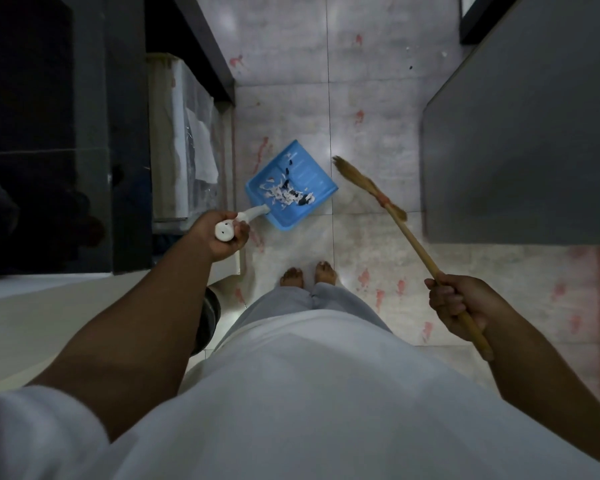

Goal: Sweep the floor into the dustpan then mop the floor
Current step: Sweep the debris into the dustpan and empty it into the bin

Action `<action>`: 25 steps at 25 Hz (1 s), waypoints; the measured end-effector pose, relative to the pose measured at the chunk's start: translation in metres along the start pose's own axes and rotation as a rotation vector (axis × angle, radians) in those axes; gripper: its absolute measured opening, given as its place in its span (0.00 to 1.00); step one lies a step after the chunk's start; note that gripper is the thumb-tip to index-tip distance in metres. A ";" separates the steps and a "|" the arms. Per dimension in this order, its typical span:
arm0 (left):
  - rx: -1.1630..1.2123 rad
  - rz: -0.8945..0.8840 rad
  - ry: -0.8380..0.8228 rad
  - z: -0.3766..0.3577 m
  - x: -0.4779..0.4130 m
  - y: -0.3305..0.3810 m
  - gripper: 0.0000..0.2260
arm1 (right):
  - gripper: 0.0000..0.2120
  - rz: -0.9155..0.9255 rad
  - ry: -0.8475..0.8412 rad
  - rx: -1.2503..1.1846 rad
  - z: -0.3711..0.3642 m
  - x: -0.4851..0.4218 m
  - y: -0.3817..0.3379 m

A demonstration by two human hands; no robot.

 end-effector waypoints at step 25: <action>0.010 0.041 -0.068 -0.084 -0.005 0.175 0.11 | 0.12 0.136 0.058 0.029 -0.180 0.006 -0.154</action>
Point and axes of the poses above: each hand's wrist, its own x-axis away from the middle knuckle, its own z-axis out of the back of the hand, y = z × x, the point moved 8 cm from there along -x, towards the middle knuckle, and after that the axes turned 4 degrees about z, right-handed, at the moved point
